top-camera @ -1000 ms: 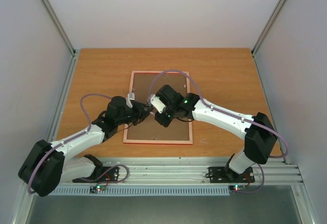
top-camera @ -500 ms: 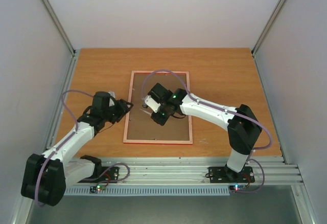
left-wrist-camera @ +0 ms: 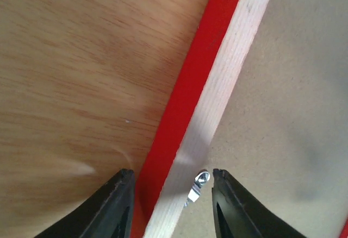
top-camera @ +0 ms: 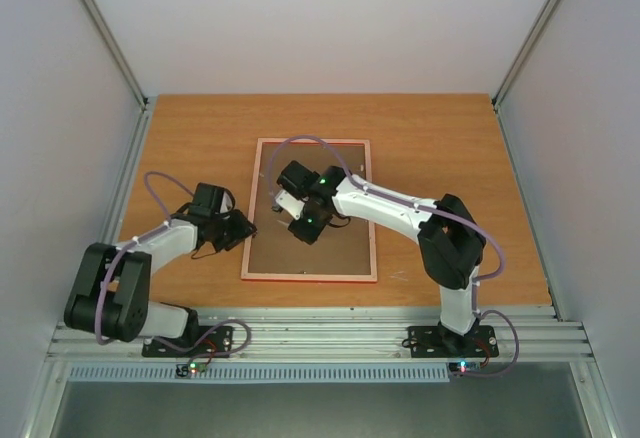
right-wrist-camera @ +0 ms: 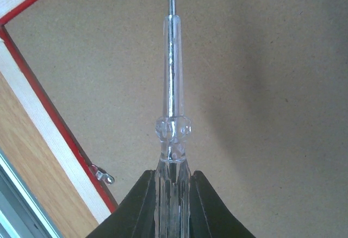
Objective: Take the photo out of the frame
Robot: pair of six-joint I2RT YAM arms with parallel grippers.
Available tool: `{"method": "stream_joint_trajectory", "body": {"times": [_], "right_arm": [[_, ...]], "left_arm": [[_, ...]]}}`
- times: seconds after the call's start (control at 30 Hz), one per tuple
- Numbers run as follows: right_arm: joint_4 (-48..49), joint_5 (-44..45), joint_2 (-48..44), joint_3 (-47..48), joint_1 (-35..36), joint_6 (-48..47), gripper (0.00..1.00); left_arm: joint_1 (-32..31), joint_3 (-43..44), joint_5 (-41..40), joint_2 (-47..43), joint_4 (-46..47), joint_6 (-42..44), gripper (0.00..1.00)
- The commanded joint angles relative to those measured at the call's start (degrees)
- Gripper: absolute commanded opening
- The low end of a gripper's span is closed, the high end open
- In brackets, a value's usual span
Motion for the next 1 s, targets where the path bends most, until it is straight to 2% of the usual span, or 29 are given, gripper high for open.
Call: {"method": "stream_joint_trajectory", "body": {"times": [0.0,0.17,0.3,0.97], "right_arm": [[-3.91,-0.71,1.84,2.48,0.81,1.04,0.01],[-5.33,-1.36,3.67,3.45,1.55,0.91,0.01],[-6.48,-1.21,5.00,3.92,1.97,0.61,0.01],[-9.35,-0.14,12.03,9.02,2.86,-0.13,0.01]], "left_arm": [[0.30,0.51,3.39,2.88,4.75,1.61,0.38],[0.21,-2.12,6.87,4.41,9.47,-0.18,0.25],[-0.04,-4.75,8.83,3.73,11.92,-2.04,0.21],[-0.17,-7.15,9.02,5.54,13.47,-1.42,0.18]]}}
